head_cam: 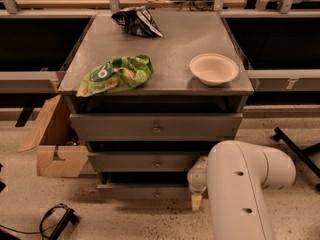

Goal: Open bottom drawer

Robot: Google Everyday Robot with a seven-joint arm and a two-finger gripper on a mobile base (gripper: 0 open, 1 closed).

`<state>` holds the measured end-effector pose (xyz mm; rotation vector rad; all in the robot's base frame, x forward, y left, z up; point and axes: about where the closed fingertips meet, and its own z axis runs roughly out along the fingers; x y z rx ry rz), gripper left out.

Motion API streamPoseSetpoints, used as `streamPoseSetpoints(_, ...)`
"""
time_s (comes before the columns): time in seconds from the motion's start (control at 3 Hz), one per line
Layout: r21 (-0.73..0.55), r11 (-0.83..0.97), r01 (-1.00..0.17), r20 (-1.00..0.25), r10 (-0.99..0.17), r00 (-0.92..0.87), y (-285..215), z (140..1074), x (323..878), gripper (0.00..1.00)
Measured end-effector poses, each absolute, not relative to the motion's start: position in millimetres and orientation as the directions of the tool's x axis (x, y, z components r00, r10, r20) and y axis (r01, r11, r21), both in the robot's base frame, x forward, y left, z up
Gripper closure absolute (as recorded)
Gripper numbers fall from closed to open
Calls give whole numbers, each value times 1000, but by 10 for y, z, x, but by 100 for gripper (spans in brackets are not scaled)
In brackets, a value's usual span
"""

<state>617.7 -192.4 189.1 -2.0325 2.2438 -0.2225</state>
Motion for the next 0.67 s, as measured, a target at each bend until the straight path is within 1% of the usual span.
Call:
streamPoseSetpoints(0.33,-143,103,-984,12,-994,-106,-1897,1791,6061,0)
streamPoseSetpoints(0.67,-56,106,-993,21,-994,-107,-1792,1724,5723,13)
